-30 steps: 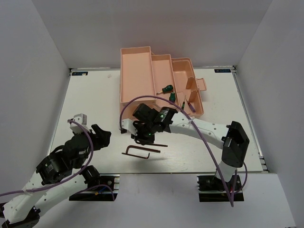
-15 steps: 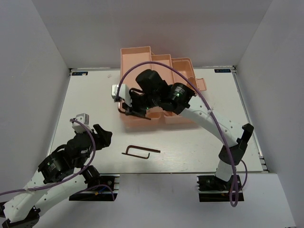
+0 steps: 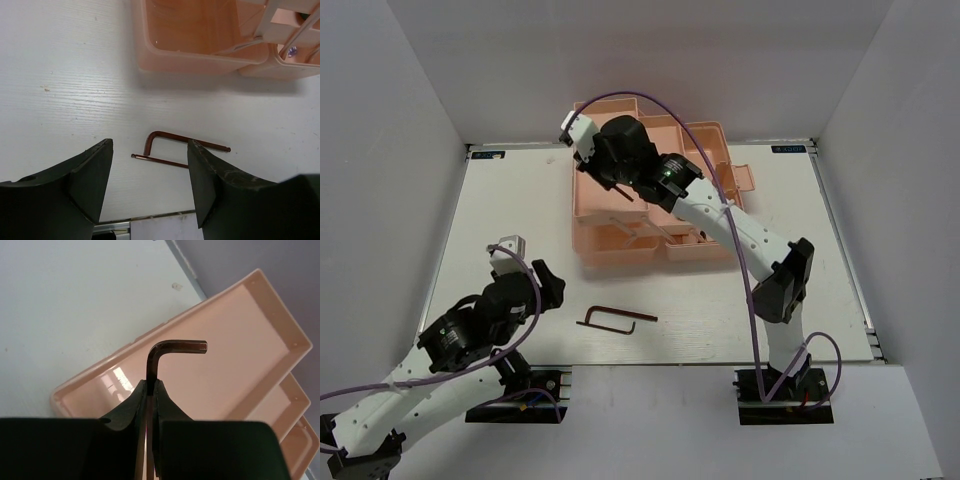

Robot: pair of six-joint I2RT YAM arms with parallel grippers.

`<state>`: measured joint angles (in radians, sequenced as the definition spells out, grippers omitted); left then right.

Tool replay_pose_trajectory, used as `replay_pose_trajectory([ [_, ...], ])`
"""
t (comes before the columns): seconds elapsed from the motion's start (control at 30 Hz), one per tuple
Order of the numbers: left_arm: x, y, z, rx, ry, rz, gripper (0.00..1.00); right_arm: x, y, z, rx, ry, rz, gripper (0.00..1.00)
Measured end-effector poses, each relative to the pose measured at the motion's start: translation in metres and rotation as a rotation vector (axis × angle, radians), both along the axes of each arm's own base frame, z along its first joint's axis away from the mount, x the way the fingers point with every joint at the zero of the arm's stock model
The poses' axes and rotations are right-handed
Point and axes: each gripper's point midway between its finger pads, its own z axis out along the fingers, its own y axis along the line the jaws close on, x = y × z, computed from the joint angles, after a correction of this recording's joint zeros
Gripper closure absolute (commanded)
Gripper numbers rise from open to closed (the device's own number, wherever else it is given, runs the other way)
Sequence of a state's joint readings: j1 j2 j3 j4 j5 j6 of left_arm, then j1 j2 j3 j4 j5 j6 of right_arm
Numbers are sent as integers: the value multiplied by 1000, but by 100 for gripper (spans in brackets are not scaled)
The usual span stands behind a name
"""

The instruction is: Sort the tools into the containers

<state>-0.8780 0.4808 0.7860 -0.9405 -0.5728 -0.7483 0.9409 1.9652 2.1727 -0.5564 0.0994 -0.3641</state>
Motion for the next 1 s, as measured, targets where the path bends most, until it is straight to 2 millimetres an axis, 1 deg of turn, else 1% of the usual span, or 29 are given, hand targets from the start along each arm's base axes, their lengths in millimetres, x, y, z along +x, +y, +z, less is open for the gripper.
replay_pose_trajectory([
  [0.1, 0, -2, -4, 7, 12, -7, 29, 13, 0, 11, 38, -24, -25, 100],
  [0.27, 0, -5, -3, -3, 7, -17, 29, 21, 1, 25, 83, -60, -39, 100],
  [0.37, 2, -11, -3, -16, 6, -36, 29, 28, 1, 18, 80, -74, -44, 100],
  [0.4, 2, -14, -5, -17, 10, -42, 29, 29, 2, 11, 71, -70, -44, 97],
  [0.47, 4, -21, -10, -12, 27, -61, 29, 32, 0, -13, 33, -42, -49, 83],
  [0.5, 5, -25, -13, -7, 37, -69, 29, 33, -2, -26, 10, -23, -52, 70],
  [0.57, 8, -34, -22, 11, 68, -85, 30, 36, -5, -48, -29, 9, -58, 59],
  [0.6, 10, -39, -27, 21, 87, -89, 32, 37, -7, -54, -35, 19, -63, 53],
  [0.63, 12, -43, -32, 31, 107, -92, 34, 38, -9, -58, -44, 29, -67, 49],
  [0.67, 14, -48, -39, 43, 132, -93, 35, 38, -10, -60, -50, 36, -70, 49],
  [0.73, 17, -58, -56, 66, 196, -90, 41, 40, -15, -57, -43, 37, -84, 48],
  [0.8, 19, -69, -76, 89, 273, -87, 49, 40, -25, -49, -34, 40, -108, 53],
  [0.83, 19, -74, -86, 98, 314, -81, 52, 40, -31, -43, -25, 41, -124, 71],
  [0.9, 19, -82, -101, 104, 381, -60, 55, 37, -49, -28, -4, 42, -155, 98],
  [0.93, 19, -86, -106, 99, 409, -46, 57, 37, -62, -20, 13, 44, -178, 100],
  [1.0, 21, -92, -112, 84, 449, -14, 57, 35, -94, -3, 49, 51, -239, 100],
])
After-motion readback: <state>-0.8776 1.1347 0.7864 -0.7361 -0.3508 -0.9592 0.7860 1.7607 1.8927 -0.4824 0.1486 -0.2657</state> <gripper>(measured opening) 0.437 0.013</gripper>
